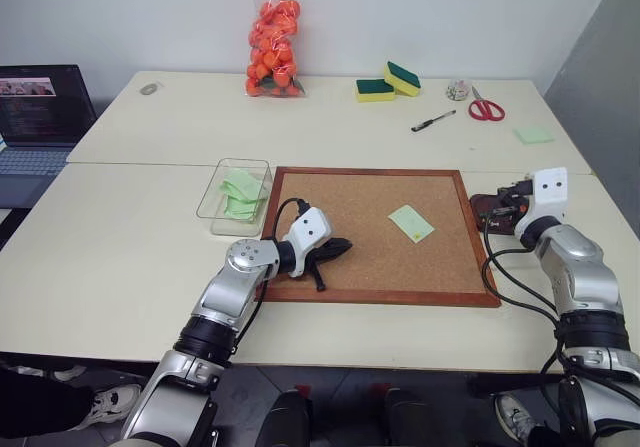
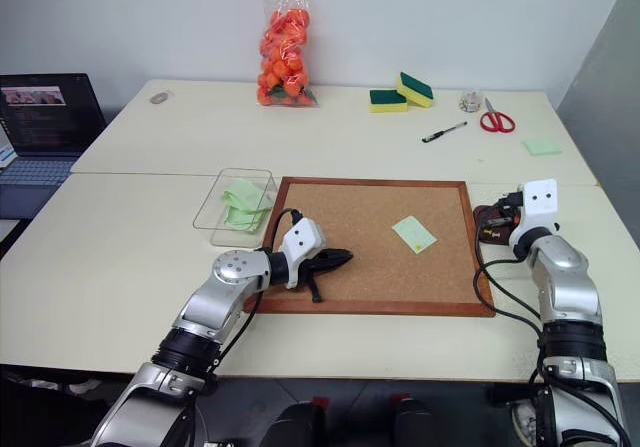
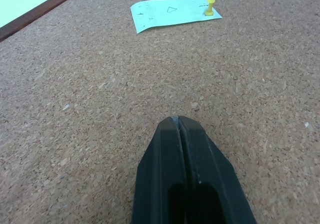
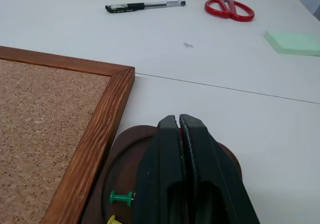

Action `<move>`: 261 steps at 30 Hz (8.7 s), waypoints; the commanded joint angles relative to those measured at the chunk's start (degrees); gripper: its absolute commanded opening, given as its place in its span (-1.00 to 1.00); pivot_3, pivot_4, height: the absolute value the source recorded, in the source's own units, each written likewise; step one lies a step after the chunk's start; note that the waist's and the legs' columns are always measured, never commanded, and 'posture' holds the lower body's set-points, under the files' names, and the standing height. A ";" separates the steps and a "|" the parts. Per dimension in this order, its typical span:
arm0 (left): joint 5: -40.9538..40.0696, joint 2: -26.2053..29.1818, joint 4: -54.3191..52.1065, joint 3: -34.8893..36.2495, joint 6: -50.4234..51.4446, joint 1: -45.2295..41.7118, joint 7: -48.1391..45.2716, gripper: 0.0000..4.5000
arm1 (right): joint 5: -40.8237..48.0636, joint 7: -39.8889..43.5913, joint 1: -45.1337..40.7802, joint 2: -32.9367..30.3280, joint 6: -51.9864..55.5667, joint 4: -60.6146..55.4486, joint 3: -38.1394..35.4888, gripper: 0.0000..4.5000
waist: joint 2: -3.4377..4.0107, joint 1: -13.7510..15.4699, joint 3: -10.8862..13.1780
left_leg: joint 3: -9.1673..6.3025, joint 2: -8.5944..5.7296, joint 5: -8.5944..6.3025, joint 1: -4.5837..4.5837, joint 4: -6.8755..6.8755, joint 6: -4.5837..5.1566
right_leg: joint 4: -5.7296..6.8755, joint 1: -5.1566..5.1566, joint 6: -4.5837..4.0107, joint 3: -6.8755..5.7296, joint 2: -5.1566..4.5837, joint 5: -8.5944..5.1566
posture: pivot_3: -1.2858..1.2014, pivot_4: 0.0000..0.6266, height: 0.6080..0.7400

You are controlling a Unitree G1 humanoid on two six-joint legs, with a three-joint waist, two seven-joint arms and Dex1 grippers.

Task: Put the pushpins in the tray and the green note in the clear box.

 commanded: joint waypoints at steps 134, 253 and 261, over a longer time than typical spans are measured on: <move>-2.95 -0.76 7.00 2.47 -18.29 -14.13 -5.71 0.66 | 10.36 13.64 10.67 4.32 5.72 -38.78 9.27 -1.00 | -0.10 0.01 0.06 | -0.06 0.04 0.00 -0.09 -0.01 -0.01 | -0.03 -0.09 0.01 -0.07 0.06 0.00 | 0.03 -0.52 1.00; 13.98 0.69 33.94 -2.94 -58.23 -26.21 8.21 -1.00 | 8.67 8.46 8.88 -4.46 11.50 -28.80 1.42 0.98 | -0.13 -0.17 0.08 | -0.04 0.00 -0.01 -0.15 -0.01 0.02 | 0.03 -0.14 0.00 -0.05 0.06 0.00 | 0.03 -0.52 1.00; 13.98 9.10 18.97 1.56 -43.52 -18.76 9.21 -1.00 | 18.45 14.61 12.93 -3.07 17.44 -46.78 3.89 0.98 | -0.12 -0.99 0.08 | -0.07 0.04 -0.01 -0.11 0.02 0.02 | 0.08 -0.12 0.01 -0.04 0.08 0.00 | 0.03 -0.52 1.00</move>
